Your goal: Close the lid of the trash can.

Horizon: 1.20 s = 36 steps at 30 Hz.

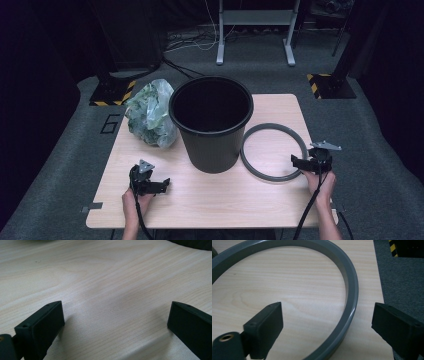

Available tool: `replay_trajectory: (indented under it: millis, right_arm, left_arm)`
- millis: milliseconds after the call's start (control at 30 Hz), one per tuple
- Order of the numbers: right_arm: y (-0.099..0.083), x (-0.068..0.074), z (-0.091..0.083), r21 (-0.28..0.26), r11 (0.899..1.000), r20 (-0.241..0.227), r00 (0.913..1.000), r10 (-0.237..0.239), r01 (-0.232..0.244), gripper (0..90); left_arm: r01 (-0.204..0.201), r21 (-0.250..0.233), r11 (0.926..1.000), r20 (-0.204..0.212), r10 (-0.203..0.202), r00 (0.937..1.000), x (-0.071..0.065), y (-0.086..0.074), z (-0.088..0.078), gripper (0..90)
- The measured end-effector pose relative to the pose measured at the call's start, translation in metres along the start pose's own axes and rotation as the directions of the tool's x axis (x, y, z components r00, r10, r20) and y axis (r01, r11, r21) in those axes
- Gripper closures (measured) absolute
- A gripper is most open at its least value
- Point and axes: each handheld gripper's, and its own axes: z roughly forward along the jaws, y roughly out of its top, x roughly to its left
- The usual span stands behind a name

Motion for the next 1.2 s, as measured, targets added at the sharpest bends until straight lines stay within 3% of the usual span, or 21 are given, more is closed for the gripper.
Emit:
replay_trajectory:
  millis: [233, 433, 633, 800, 967, 1200]
  right_arm:
    - [0.014, -0.011, 0.022, 0.016, 1.000, 0.000, 0.9998, 0.020, -0.020, 23.1]
    - [0.015, -0.016, 0.033, 0.043, 0.998, 0.003, 0.9991, 0.042, -0.042, 34.7]
    - [0.012, -0.017, 0.042, 0.085, 0.996, 0.018, 0.9993, 0.031, -0.033, 45.4]
    - [0.013, -0.013, 0.044, 0.084, 0.996, 0.070, 0.9974, -0.016, 0.010, 56.2]
    - [0.012, -0.018, 0.043, 0.065, 0.998, 0.089, 0.9958, 0.019, -0.025, 72.0]
    - [0.015, -0.019, 0.043, 0.081, 0.995, 0.096, 0.9944, 0.043, -0.051, 77.2]
  left_arm:
    - [0.000, 0.000, 1.0000, 0.000, 0.000, 1.0000, 0.000, 0.000, 0.000, 1.2]
    - [0.000, -0.001, 1.0000, 0.001, 0.000, 1.0000, 0.000, 0.000, 0.000, 1.3]
    - [0.002, -0.002, 1.0000, 0.000, -0.002, 1.0000, 0.000, 0.000, 0.000, 1.5]
    - [0.001, -0.001, 1.0000, -0.001, -0.001, 1.0000, 0.000, 0.000, 0.000, 1.6]
    - [0.002, 0.001, 1.0000, 0.000, -0.002, 1.0000, 0.000, 0.000, 0.000, 1.6]
    - [-0.004, 0.004, 1.0000, 0.001, 0.004, 1.0000, 0.000, 0.000, 0.000, 1.6]
